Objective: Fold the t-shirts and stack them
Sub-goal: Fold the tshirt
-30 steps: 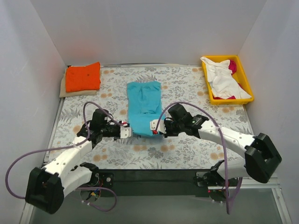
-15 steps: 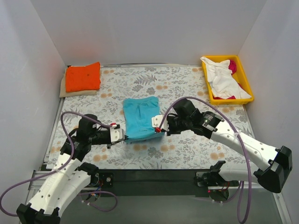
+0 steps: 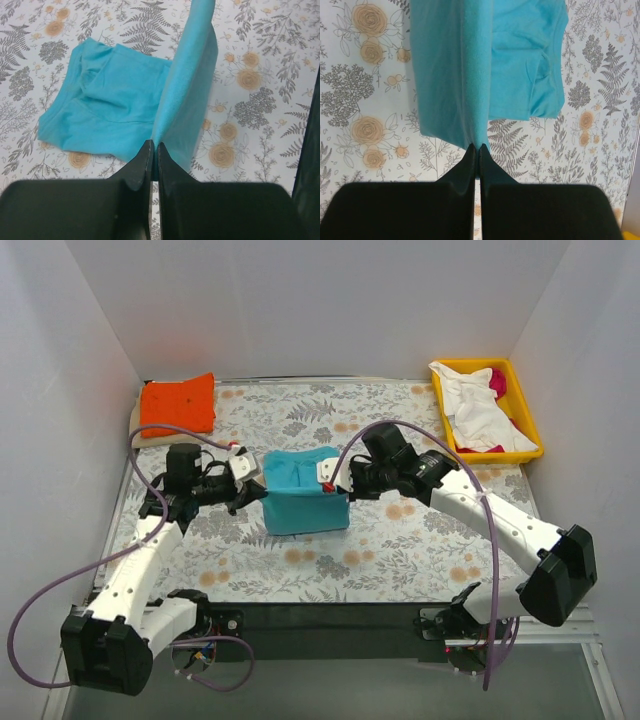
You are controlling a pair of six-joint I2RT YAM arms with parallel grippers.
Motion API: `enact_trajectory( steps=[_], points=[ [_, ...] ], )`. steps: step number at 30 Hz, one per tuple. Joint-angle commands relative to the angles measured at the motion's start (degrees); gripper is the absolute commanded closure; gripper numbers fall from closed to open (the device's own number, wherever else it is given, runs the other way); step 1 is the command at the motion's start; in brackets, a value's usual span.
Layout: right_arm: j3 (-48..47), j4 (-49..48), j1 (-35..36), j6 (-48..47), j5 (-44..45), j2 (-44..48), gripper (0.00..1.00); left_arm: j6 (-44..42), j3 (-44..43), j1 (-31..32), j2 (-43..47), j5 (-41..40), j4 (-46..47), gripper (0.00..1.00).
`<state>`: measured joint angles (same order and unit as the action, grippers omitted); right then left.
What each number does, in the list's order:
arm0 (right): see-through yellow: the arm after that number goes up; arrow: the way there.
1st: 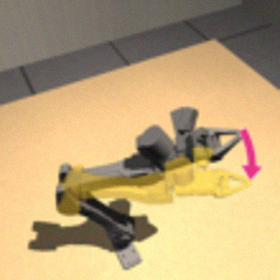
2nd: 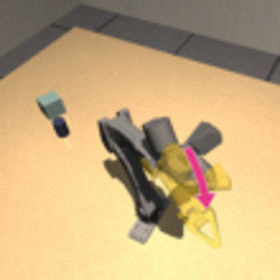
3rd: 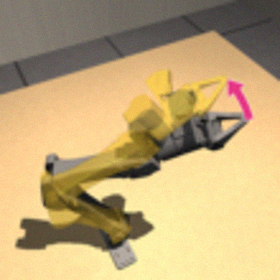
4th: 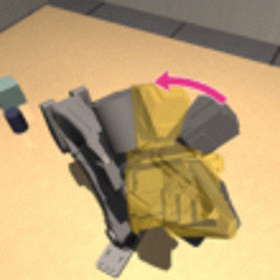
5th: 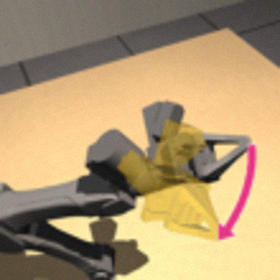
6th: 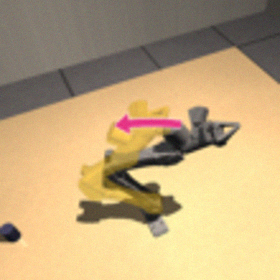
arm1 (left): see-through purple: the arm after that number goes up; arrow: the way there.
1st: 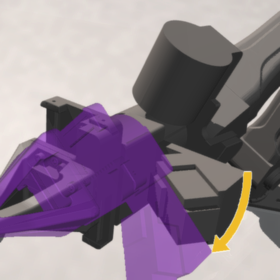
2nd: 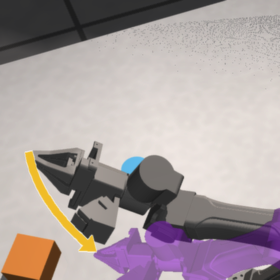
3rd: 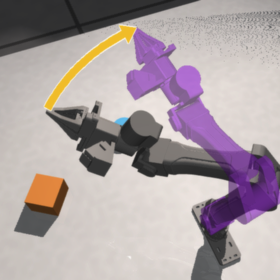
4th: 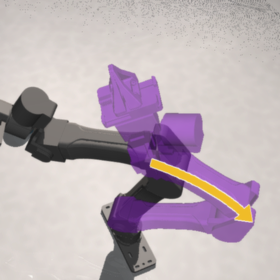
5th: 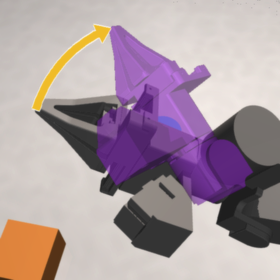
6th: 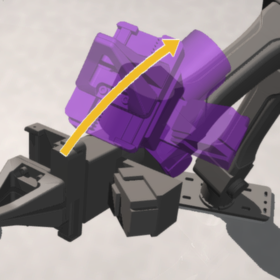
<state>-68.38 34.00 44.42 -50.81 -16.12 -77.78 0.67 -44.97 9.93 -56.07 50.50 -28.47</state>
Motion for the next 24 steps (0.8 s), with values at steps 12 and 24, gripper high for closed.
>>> enact_trajectory(
  steps=[12,24],
  points=[
    [-12.74,-3.67,-8.91,-6.67,-5.68,-13.97,0.99,0.56,-6.80,-3.25,-15.81,1.88,13.08,1.00],
    [-22.49,-5.78,-12.52,-8.78,-8.84,-26.97,0.99,1.70,-11.10,-6.15,-28.47,1.00,20.29,1.00]
  ],
)
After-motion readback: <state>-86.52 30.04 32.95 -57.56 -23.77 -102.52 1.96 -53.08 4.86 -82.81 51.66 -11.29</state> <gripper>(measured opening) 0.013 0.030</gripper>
